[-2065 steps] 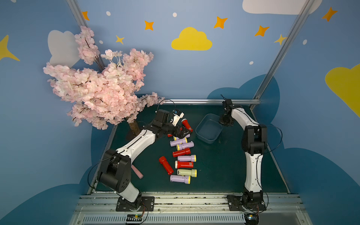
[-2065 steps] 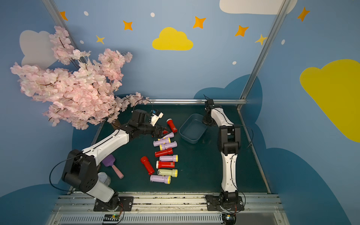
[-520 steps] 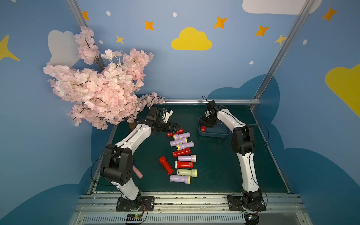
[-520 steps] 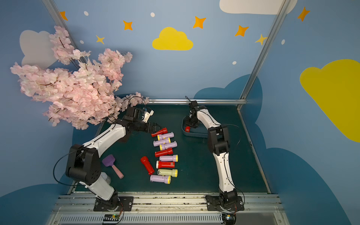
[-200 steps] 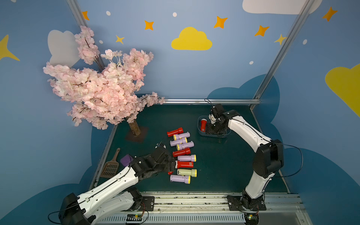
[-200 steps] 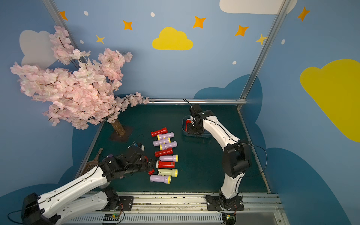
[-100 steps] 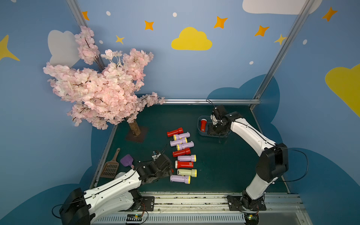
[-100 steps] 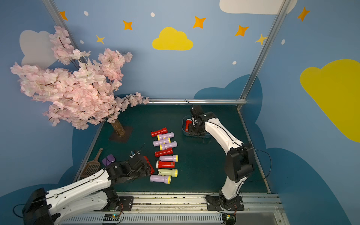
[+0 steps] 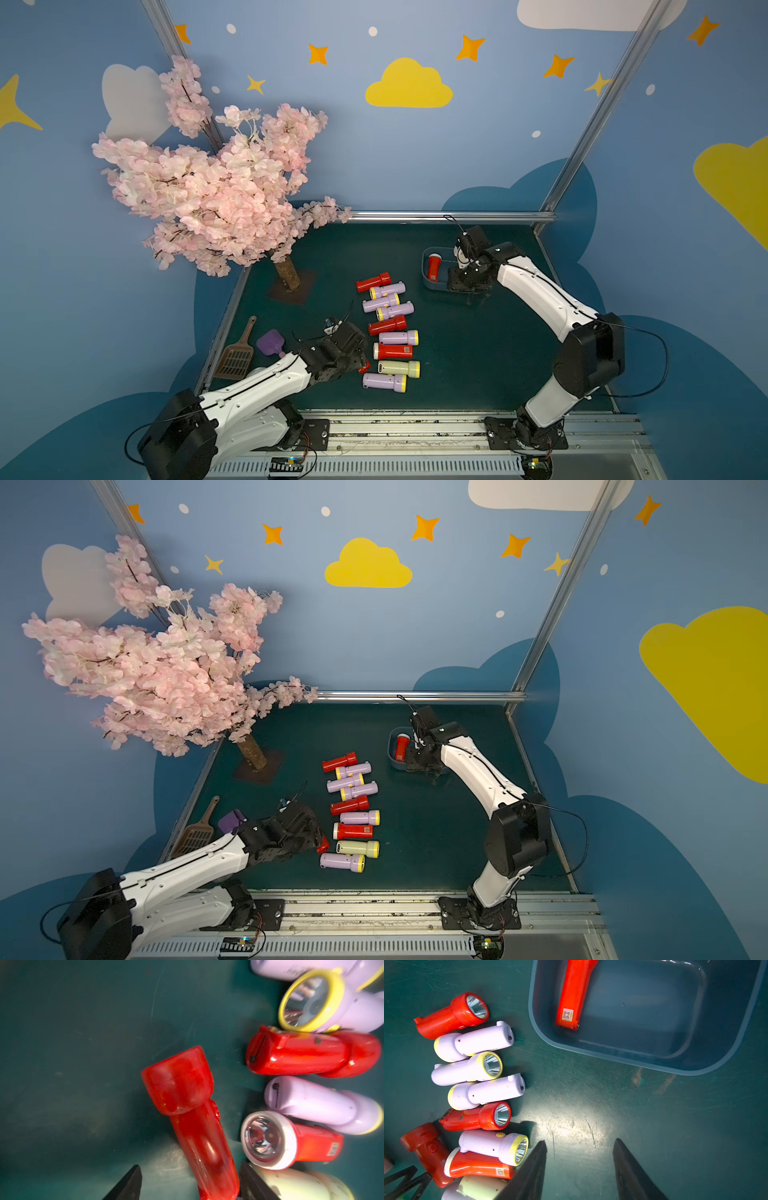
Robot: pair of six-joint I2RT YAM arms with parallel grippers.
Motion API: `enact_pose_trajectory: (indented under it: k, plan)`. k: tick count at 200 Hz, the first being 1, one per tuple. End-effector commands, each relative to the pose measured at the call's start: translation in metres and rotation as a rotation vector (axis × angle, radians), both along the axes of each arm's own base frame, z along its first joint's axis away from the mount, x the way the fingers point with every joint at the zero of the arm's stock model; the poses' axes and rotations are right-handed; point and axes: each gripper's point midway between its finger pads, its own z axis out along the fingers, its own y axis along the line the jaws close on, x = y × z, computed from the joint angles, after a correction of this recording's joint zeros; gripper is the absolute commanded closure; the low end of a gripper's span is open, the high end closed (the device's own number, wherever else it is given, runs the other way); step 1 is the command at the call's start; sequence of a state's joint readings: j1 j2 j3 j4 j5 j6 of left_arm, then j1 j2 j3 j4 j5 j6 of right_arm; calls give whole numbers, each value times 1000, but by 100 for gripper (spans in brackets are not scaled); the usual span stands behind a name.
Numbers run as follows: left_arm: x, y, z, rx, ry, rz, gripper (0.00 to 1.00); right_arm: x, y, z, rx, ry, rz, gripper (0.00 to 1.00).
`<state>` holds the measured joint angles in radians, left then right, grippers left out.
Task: Put the flashlights into the storage boxes
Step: Pick up the flashlight from the center of the board.
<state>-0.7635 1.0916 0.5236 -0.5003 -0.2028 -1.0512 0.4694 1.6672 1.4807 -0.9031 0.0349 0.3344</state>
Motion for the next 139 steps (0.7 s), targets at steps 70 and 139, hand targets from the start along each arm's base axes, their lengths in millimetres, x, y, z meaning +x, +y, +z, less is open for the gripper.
enact_pose_trajectory:
  k: [70, 139]
  plan:
    - [1, -12, -13, 39, 117, -17, 37, -5, -13, 3, -43, -12, -5, 48]
    - [5, -10, -20, 39, 153, -4, 57, -2, -17, -5, -40, 9, -20, 48]
